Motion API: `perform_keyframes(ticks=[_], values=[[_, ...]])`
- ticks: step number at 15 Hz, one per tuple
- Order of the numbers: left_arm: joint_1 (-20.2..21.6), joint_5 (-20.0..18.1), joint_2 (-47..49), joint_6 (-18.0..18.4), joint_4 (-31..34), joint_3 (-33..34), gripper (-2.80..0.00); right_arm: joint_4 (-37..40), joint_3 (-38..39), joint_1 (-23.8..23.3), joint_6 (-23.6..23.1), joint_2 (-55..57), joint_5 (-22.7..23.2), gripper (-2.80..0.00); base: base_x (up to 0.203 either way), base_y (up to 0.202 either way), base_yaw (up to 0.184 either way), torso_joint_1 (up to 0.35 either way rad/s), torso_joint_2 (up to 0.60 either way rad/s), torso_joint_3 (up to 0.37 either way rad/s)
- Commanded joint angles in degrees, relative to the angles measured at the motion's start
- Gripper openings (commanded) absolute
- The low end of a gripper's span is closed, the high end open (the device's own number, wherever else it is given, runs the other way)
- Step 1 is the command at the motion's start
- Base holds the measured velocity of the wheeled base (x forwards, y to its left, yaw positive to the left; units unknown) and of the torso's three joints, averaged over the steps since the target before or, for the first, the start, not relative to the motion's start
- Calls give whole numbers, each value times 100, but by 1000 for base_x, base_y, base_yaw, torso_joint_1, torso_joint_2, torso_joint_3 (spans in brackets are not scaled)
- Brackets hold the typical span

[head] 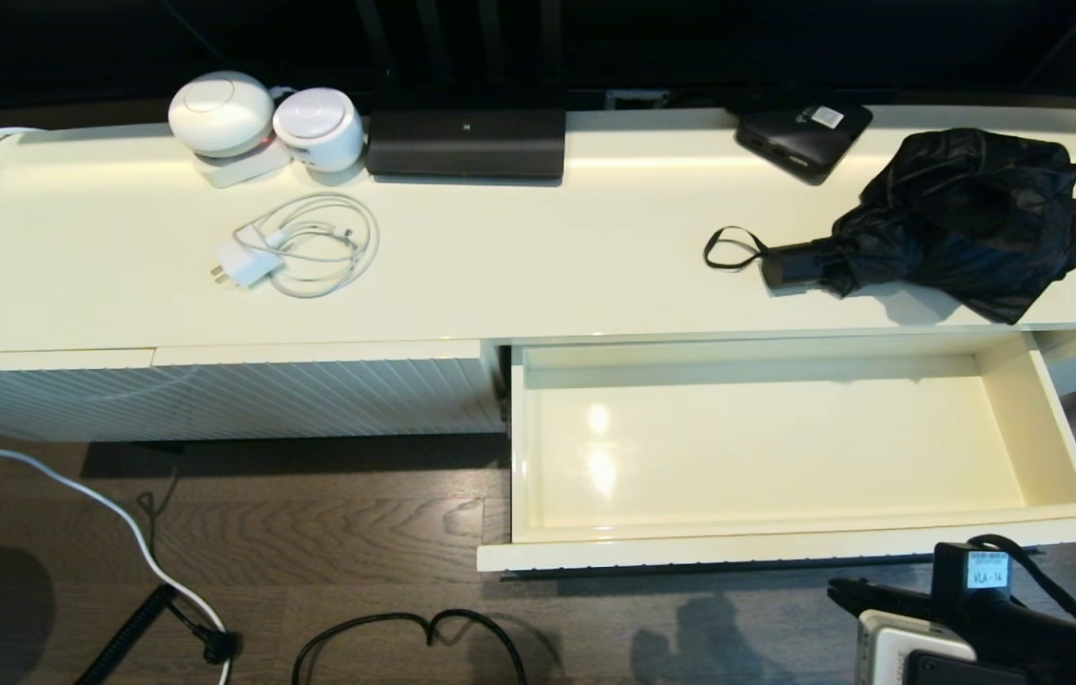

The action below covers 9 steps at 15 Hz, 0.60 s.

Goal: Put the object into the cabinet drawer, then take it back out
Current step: Close the drawer

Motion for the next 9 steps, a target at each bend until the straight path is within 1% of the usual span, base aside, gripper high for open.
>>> perform_keyframes(ticks=[1, 4, 7, 9], values=[[1, 1, -15, -6, -2, 5, -280, -18, 35, -1, -34, 49, -135, -280, 0, 0, 0, 0, 0, 0], [1, 1, -15, -6, -2, 5, -280, -52, 27, -81, -82, 104, -185, -280, 0, 0, 0, 0, 0, 0], [1, 1, -15, 0, -2, -3, -280, -339, -41, -391, -504, 286, -179, -280, 0, 0, 0, 0, 0, 0], [1, 1, -15, -6, -2, -4, -280, -558, -35, -526, -586, 445, -185, -280, 0, 0, 0, 0, 0, 0]])
